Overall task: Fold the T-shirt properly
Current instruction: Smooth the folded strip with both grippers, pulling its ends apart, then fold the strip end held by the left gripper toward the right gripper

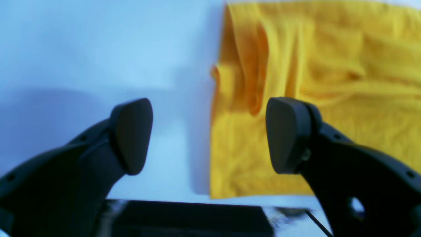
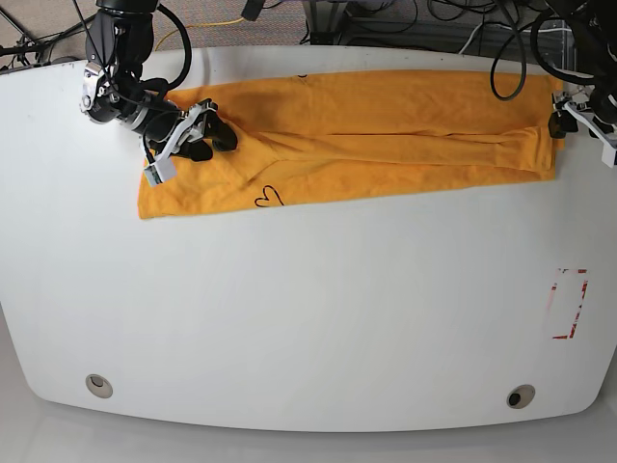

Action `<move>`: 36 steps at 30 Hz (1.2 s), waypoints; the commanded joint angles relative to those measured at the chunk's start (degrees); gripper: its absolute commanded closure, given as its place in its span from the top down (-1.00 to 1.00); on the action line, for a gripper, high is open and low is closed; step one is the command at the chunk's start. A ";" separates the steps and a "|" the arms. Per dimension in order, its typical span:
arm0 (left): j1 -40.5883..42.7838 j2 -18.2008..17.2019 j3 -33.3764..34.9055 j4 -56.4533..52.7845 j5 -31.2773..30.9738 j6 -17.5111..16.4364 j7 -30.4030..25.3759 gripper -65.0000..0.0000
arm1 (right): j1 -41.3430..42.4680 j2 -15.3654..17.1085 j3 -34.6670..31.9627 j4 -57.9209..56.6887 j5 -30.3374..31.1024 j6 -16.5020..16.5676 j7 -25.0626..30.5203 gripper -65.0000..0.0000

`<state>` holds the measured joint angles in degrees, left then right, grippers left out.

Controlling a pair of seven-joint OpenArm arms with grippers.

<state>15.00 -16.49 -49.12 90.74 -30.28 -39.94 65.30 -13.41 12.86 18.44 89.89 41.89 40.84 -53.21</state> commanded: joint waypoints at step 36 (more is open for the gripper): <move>4.47 4.84 7.67 13.92 -6.51 -0.06 -4.07 -0.89 | -0.52 0.19 0.24 3.17 -1.84 -0.84 -1.43 0.06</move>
<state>19.27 -12.01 -42.63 99.26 -35.14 -39.79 62.61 -14.13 12.38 18.48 92.20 40.25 40.12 -54.24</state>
